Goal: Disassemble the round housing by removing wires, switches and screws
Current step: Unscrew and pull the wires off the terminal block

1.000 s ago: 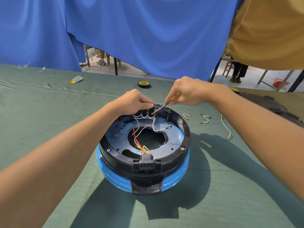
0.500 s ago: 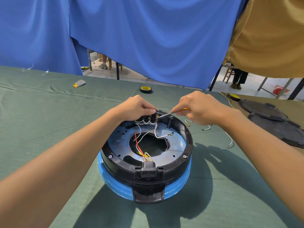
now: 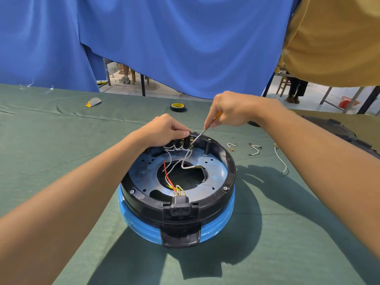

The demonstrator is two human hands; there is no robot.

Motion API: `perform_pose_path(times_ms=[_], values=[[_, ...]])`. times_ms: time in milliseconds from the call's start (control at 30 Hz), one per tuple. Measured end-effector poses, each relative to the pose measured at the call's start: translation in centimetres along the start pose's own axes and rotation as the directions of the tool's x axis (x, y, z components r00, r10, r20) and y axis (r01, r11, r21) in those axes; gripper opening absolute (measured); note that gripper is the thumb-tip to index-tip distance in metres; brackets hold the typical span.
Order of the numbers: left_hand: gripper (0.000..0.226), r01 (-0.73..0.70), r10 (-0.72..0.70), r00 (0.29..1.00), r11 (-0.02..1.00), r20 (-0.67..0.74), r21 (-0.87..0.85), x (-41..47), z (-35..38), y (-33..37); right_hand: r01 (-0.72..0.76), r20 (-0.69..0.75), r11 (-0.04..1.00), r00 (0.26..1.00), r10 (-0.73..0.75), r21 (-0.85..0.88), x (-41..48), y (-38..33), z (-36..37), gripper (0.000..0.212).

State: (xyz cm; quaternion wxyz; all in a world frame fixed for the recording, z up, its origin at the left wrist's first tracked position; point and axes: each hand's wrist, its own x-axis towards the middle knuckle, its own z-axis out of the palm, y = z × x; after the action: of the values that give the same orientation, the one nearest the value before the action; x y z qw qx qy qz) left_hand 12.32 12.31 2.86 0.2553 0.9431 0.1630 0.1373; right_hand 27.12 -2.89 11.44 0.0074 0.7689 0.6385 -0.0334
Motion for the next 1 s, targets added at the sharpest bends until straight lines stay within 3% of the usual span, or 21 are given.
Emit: perform_pose_path(times_ms=[400,667,833,1000], values=[[0.027,-0.005,0.005,1.000,1.000,0.005,-0.017,0.1,0.0,0.0,0.056,-0.009,0.997,0.998,-0.055,0.060,-2.8,-0.3,2.1,0.020],[0.028,0.038,-0.031,0.996,0.996,0.086,-0.087,-0.6,-0.6,0.3,-0.006,-0.225,0.998,0.974,0.022,0.070,-4.3,-0.7,2.2,0.021],[0.029,0.124,-0.104,0.988,0.974,0.111,-0.190,-1.1,-1.4,0.1,-0.039,-0.331,0.998,0.943,0.022,-0.046,-4.3,-1.6,4.6,0.024],[0.030,0.099,-0.091,0.972,0.995,0.215,-0.025,-0.7,-2.5,0.6,-0.073,-0.386,0.990,0.922,0.022,-0.118,-4.2,-2.0,5.1,0.025]])
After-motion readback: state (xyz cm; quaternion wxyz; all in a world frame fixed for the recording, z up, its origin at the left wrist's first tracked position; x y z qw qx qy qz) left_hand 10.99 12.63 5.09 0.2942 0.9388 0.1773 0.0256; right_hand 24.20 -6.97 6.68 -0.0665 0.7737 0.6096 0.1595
